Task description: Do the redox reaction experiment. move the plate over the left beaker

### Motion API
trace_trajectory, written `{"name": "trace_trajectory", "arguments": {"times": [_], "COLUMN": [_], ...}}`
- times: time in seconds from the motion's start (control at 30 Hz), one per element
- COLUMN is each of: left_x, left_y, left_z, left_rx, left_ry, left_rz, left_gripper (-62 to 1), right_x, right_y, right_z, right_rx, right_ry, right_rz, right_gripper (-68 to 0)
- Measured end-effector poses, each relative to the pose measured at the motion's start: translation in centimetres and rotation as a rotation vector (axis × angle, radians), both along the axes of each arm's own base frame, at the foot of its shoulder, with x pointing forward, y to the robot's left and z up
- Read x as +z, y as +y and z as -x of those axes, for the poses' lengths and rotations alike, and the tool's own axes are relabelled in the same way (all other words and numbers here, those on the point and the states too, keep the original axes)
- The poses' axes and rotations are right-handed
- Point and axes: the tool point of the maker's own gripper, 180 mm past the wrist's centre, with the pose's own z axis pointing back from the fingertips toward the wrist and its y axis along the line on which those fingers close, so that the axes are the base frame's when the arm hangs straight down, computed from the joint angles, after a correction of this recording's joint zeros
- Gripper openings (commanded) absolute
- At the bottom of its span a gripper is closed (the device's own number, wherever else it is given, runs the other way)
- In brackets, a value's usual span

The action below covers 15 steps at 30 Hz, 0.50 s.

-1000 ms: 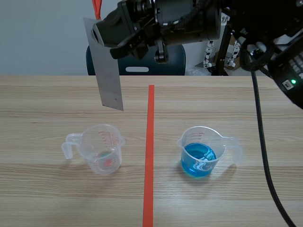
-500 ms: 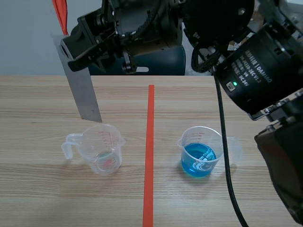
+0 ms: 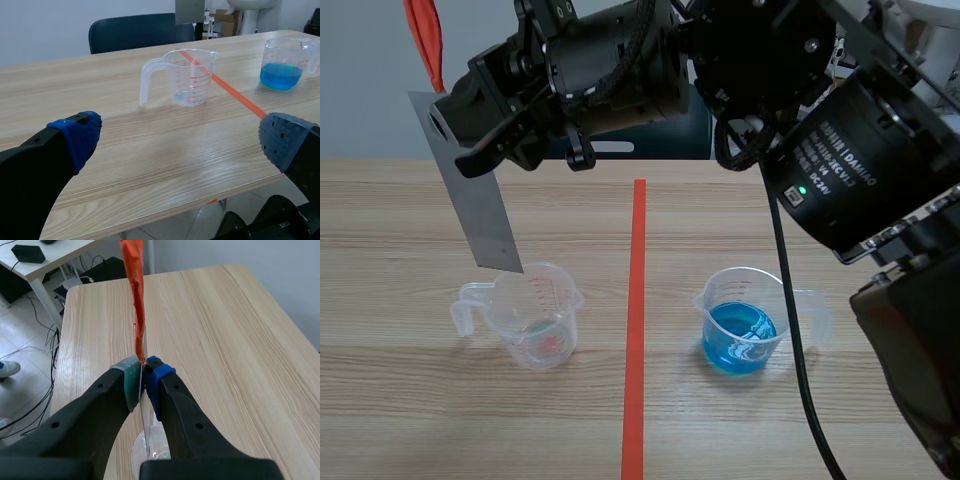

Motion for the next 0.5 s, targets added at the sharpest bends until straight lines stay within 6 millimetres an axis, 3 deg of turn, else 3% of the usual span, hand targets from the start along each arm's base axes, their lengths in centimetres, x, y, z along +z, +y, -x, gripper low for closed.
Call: {"name": "trace_trajectory", "arguments": {"times": [0.5], "left_x": [-0.21], "left_y": [-0.55], "left_z": [0.10], "left_rx": [-0.029], "left_ry": [-0.002], "left_rz": [-0.036], "left_gripper": [1.4], "right_x": [-0.39], "right_y": [0.31], "right_z": [0.55], "right_rx": [0.022], "right_ry": [-0.001], "right_rz": [0.016], "right_gripper": [-66.9]}}
